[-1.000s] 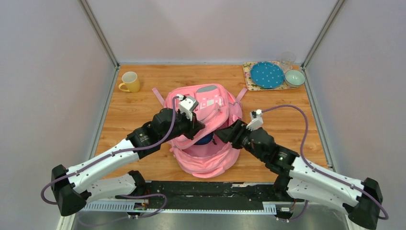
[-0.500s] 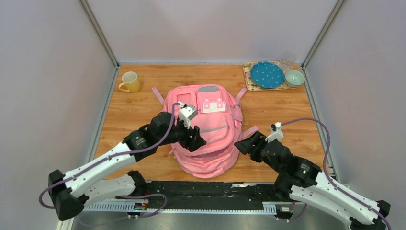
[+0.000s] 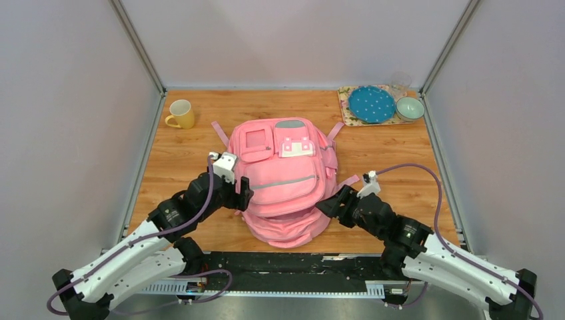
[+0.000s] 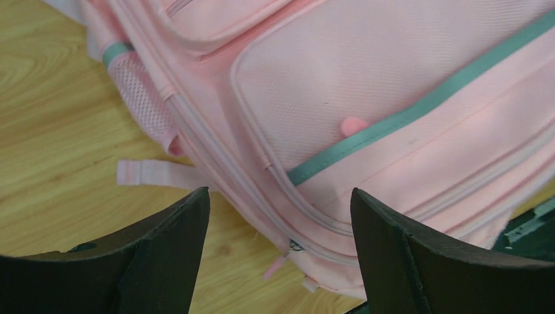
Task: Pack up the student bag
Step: Place the stationery in the student bag, then zip the student bag at the center of the board.
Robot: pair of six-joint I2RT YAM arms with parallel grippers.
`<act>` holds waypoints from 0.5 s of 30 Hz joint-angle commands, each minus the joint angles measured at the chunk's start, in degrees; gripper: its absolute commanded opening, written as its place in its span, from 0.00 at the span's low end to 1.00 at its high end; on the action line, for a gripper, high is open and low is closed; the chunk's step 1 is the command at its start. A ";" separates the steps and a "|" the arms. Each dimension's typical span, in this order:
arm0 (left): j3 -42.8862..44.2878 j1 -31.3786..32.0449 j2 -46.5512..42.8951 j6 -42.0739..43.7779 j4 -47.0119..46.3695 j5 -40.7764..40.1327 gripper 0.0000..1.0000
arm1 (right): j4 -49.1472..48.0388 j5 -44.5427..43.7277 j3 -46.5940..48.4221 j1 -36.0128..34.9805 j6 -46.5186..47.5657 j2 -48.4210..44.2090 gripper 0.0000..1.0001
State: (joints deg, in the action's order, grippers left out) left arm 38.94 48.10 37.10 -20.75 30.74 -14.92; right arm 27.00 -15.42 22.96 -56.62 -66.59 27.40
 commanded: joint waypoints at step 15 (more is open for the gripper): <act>-15.73 -29.02 -0.45 -12.91 -15.97 40.31 0.85 | -16.90 3.38 0.51 -2.44 -2.13 8.46 0.72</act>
State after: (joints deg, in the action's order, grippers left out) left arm 25.69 21.32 35.94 -30.20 21.04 12.86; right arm 15.27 -11.90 24.18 -58.39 -66.48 37.17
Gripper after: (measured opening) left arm 0.848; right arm 0.720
